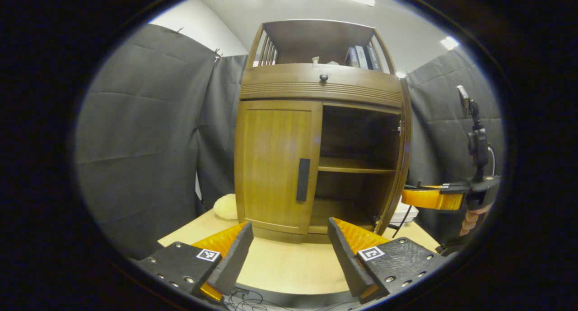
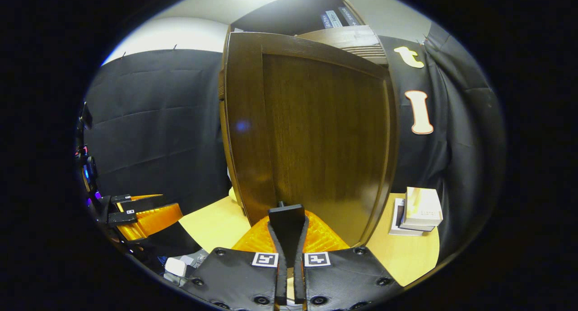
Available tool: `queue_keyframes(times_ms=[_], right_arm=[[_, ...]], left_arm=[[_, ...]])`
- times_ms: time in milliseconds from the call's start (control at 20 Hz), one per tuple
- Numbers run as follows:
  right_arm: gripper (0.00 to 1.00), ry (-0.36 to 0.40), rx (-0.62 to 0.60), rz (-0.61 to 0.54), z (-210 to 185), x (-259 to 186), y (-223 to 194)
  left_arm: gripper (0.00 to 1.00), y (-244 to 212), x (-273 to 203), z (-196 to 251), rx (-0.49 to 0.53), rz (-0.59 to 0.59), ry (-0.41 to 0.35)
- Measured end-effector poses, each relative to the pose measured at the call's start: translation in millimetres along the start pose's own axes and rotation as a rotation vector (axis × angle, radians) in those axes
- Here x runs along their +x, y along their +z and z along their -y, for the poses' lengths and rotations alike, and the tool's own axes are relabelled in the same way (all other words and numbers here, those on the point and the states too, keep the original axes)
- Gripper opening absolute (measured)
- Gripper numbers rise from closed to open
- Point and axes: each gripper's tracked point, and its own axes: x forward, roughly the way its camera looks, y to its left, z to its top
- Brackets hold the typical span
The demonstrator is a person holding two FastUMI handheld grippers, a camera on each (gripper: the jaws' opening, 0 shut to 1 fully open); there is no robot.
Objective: Open the right door of the double-door shoe cabinet with the right hand, and open the left door with the left hand.
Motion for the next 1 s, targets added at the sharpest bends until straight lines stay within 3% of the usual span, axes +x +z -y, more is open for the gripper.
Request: queue_keyframes(times_ms=[50,350,950,1000], right_arm=[[0.11,-0.009,0.005,0.0,3.9,-5.2,-1.5],[0.04,-0.083,0.038,-0.003,37.0,-36.0,-8.5],[0.02,-0.179,0.067,0.032,107.8,-74.1,-11.8],[0.06,-0.191,0.07,0.035,112.6,-76.7,-12.7]], left_arm=[[0.95,0.4,1.4,1.2,0.001,0.002,-0.006],[0.95,-2.2,-4.4,8.3,0.015,0.006,-0.054],[0.95,-4.9,1.6,15.8,0.039,0.002,-0.104],[0.95,-4.9,2.6,16.7,0.038,0.001,-0.109]])
